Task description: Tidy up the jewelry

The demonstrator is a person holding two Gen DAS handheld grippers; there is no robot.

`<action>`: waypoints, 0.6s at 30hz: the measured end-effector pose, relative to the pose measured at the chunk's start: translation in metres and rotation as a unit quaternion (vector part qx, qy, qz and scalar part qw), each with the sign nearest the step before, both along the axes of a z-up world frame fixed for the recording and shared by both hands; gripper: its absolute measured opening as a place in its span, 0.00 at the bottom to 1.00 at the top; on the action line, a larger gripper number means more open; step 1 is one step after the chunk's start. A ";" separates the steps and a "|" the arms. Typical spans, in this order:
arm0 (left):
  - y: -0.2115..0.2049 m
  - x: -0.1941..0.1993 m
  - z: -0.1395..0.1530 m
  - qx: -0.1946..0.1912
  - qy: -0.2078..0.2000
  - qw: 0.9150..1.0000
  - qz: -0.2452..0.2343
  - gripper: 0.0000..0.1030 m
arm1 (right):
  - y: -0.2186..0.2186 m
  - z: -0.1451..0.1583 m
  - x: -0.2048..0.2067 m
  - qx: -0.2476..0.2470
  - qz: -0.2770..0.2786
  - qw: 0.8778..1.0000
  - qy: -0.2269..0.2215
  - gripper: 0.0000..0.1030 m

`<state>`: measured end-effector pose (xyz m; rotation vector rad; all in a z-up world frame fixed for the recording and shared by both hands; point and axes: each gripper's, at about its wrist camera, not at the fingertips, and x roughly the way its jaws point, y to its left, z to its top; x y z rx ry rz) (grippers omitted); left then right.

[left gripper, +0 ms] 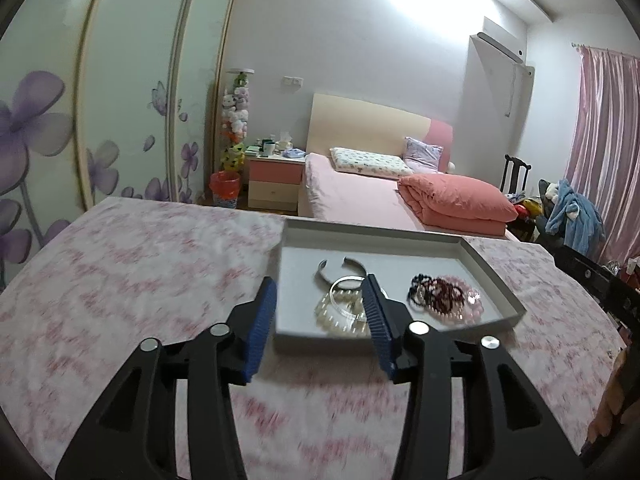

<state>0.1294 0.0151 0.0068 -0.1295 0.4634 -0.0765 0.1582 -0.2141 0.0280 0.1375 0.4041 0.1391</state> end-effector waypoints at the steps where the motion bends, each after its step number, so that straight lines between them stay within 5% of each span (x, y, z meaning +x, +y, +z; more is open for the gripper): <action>1: 0.002 -0.006 0.000 -0.001 -0.001 1.000 0.002 0.48 | 0.001 0.001 -0.006 -0.002 0.002 1.000 0.000 0.48; 9: 0.006 -0.061 0.005 0.025 -0.032 0.999 0.017 0.71 | 0.007 -0.007 -0.057 -0.010 -0.002 1.000 -0.002 0.69; 14: 0.000 -0.083 0.007 0.030 -0.051 0.998 0.024 0.88 | 0.004 -0.009 -0.081 -0.002 -0.015 1.000 -0.017 0.91; 18: -0.002 -0.094 0.007 0.034 -0.056 0.998 0.025 0.95 | 0.004 -0.009 -0.096 -0.013 -0.016 0.999 -0.036 0.96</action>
